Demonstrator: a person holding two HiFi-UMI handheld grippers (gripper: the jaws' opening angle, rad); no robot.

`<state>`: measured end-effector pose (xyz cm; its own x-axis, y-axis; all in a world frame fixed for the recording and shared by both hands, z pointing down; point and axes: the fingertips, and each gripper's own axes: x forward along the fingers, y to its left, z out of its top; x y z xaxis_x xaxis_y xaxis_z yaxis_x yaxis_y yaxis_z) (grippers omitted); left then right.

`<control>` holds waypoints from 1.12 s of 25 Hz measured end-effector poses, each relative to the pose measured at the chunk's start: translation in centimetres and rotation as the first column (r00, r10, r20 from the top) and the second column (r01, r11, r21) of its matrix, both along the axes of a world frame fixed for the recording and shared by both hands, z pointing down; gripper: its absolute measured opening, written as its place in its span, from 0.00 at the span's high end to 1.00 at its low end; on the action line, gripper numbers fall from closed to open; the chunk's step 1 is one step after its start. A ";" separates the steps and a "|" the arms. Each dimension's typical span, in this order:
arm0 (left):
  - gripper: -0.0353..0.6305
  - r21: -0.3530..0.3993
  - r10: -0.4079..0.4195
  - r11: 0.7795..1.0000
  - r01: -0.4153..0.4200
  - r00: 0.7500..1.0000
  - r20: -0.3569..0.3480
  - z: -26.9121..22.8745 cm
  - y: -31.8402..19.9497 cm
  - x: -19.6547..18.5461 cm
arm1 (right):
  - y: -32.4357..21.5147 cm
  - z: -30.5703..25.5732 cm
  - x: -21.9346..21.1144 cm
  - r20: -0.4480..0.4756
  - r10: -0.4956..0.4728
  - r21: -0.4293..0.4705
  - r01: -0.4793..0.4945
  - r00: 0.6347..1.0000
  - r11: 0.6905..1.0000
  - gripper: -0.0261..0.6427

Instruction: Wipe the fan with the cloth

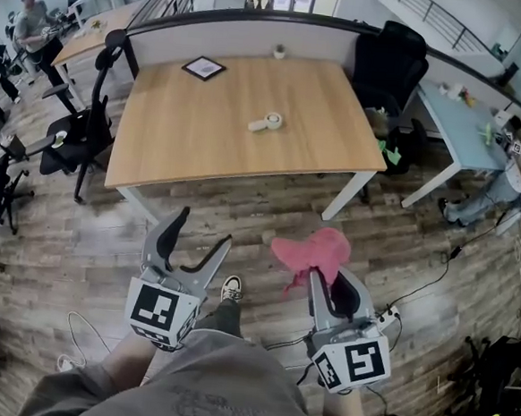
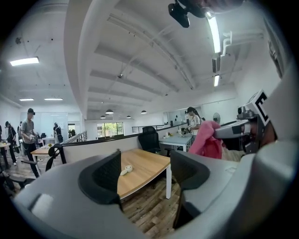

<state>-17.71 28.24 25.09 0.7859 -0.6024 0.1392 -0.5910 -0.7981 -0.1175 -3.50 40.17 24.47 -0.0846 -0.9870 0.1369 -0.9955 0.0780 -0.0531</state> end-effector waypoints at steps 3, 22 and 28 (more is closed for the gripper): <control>0.47 -0.007 0.010 1.000 -0.010 1.000 0.010 0.2 -3.9 1.2 | -3.8 0.4 0.6 0.004 -0.007 -0.025 0.007 1.000 1.000 0.83; 0.47 -0.071 0.075 0.995 -0.069 0.994 0.081 2.6 -23.0 4.5 | -24.9 1.4 3.3 0.033 -0.019 -0.072 0.022 0.999 0.997 0.83; 0.47 -0.091 0.080 0.993 -0.072 0.994 0.081 3.2 -25.4 5.6 | -27.7 2.3 4.3 0.033 -0.024 -0.098 0.027 0.999 0.995 0.83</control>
<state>-12.15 2.87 28.27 0.8122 -0.5239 0.2567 -0.5192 -0.8497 -0.0913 0.81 12.47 26.80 -0.1153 -0.9662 0.2304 -0.9910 0.0960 -0.0934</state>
